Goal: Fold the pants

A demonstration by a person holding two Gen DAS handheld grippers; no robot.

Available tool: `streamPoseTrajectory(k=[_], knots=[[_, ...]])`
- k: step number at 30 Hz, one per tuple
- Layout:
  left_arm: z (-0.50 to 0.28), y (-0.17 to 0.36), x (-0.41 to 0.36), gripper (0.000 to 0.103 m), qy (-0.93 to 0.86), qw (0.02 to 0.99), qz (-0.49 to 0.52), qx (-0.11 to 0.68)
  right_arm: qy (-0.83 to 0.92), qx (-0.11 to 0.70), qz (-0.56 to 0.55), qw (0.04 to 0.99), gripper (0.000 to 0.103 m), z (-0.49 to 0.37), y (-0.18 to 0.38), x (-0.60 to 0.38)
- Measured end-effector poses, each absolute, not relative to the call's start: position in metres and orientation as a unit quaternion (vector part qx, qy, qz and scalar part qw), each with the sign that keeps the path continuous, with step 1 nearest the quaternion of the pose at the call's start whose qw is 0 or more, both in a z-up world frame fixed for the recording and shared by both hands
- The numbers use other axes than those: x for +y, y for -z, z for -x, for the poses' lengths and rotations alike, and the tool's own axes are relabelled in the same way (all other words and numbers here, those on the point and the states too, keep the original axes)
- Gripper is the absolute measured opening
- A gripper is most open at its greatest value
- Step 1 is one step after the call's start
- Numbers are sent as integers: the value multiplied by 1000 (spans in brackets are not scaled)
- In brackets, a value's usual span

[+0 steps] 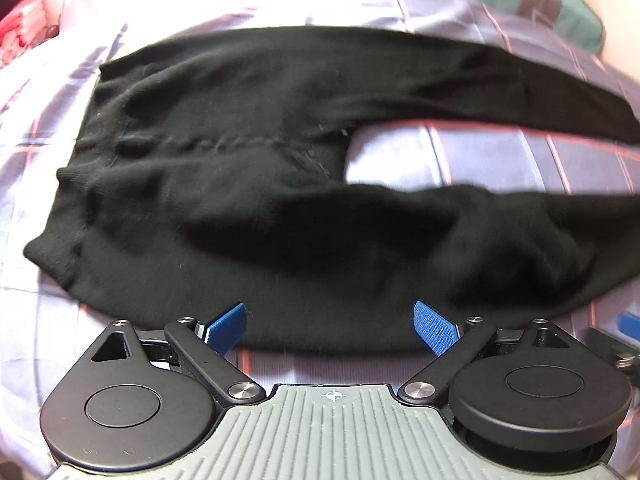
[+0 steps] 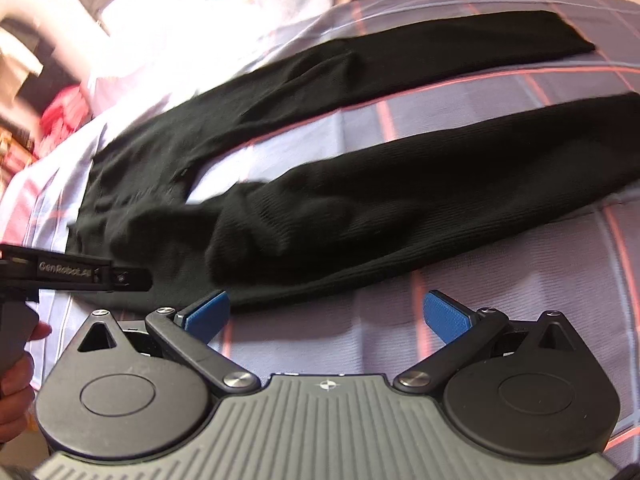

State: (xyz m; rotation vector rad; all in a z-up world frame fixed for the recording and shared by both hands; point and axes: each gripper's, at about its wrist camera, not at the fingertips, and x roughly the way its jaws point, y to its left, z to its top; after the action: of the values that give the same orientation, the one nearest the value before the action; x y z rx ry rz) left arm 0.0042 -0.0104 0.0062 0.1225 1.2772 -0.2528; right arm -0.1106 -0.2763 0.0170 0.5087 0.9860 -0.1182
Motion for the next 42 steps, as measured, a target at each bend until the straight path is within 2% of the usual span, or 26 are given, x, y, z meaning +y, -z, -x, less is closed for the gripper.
streamPoseTrajectory(k=[3,5,6,8,11,13,15,16,18,19,20,22,26,30,33,36,37,39,40,42], knots=[[-15,7,-9,103,106,798,-58,590,154,419,-271,853,95,132,-17,-332],[-19,19,-9,103,100,792,-58,600,238,399,-300,833,83,144,-13,-373],[-20,25,-8,103,98,788,-58,605,268,388,-315,823,83,146,-10,-390],[-20,38,-7,103,91,781,-64,615,305,339,-344,821,83,150,-8,-429],[-16,42,-7,103,85,788,-69,607,326,328,-379,802,89,135,8,-452],[-17,42,-8,103,82,787,-70,608,321,316,-398,799,89,123,17,-462],[-18,42,-11,103,78,784,-75,611,316,303,-387,812,94,113,20,-463],[-18,42,-12,103,76,784,-78,612,309,300,-377,820,93,108,21,-464],[-18,41,-14,103,73,783,-85,612,299,306,-365,827,71,95,25,-467],[-18,41,-16,103,71,783,-88,611,288,318,-365,827,24,92,27,-470],[-17,39,-16,103,70,784,-90,611,274,324,-369,827,15,93,28,-471],[-17,38,-19,103,66,783,-94,611,267,322,-372,829,15,105,21,-476],[-13,32,-26,103,73,778,-105,615,285,269,-417,820,14,163,-7,-499],[-10,33,-41,103,88,772,-118,618,308,326,-424,786,14,184,28,-520],[-13,31,-48,103,89,773,-134,614,309,278,-413,810,14,193,16,-516],[-15,32,-48,103,93,768,-139,618,323,302,-395,806,15,189,27,-514],[-15,32,-46,103,95,767,-135,619,329,284,-414,799,17,196,27,-516],[-14,32,-42,103,97,767,-127,621,369,248,-458,770,30,214,25,-524],[-12,33,-39,103,98,768,-120,621,390,241,-466,757,46,221,23,-522],[-10,32,-33,103,99,770,-109,621,413,249,-408,775,49,213,7,-505]])
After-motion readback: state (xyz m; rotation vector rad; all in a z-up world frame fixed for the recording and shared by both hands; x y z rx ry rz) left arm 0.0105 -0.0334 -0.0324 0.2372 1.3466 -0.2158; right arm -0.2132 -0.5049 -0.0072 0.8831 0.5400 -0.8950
